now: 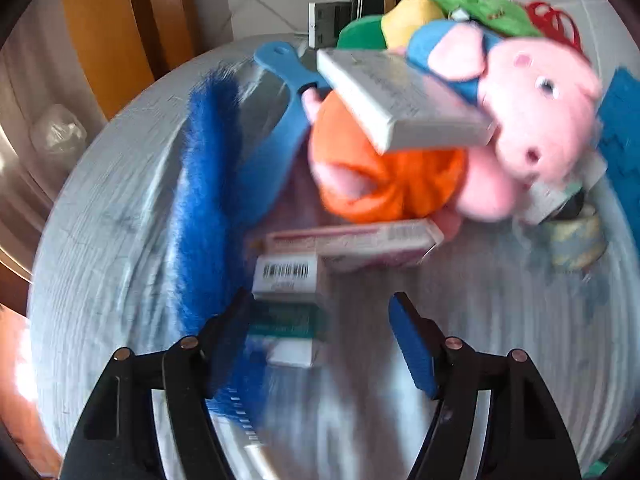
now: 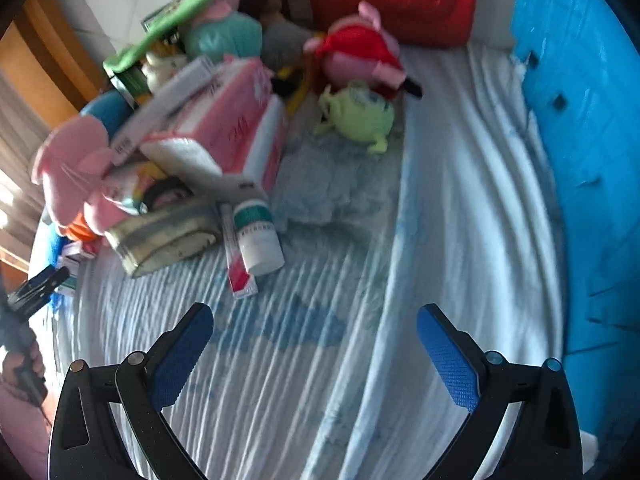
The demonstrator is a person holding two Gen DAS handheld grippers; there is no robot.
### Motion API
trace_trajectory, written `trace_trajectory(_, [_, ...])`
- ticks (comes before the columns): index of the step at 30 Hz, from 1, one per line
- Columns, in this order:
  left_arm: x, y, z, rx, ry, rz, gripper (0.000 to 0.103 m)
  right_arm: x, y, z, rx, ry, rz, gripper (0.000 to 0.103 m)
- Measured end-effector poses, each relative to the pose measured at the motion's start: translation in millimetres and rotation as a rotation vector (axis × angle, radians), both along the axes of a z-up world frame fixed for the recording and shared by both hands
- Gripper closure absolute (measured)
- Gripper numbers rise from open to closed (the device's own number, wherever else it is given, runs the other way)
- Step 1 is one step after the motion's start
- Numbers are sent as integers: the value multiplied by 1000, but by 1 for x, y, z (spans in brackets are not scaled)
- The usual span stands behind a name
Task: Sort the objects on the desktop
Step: 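Move both tools back to the pile on the bed, then grasp the small white-green box with the left tool while the right tool grasps the white jar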
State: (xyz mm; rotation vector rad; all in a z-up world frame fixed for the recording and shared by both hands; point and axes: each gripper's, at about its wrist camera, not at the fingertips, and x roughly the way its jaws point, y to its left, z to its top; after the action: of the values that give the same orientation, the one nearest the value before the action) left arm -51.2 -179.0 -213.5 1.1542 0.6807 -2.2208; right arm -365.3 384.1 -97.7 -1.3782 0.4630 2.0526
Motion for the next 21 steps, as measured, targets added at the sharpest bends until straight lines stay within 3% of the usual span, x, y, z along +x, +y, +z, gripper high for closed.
trace_trajectory(3, [-2, -13, -21, 82, -58, 13, 34, -8, 2, -11, -24, -1, -12, 0])
trace_trajectory(8, [-9, -17, -9, 66, -2, 33, 34, -22, -1, -20, -34, -10, 6, 0])
trace_trajectory(11, [-20, -10, -16, 89, -89, 37, 59, -29, 2, -28, -29, -38, 7, 0])
trace_trajectory(13, [-25, 1, -22, 92, -121, 40, 67, -36, 2, -33, -11, -52, 26, 0])
trace_trajectory(19, [-20, 21, -17, 82, -82, 96, 67, -57, 7, -45, 10, -75, 48, 1])
trace_trajectory(20, [-22, 23, -14, 72, -79, 105, 67, -60, 9, -46, 6, -76, 49, 5])
trace_trajectory(21, [-20, 27, -11, 68, -68, 110, 67, -64, 10, -47, 4, -83, 56, 20])
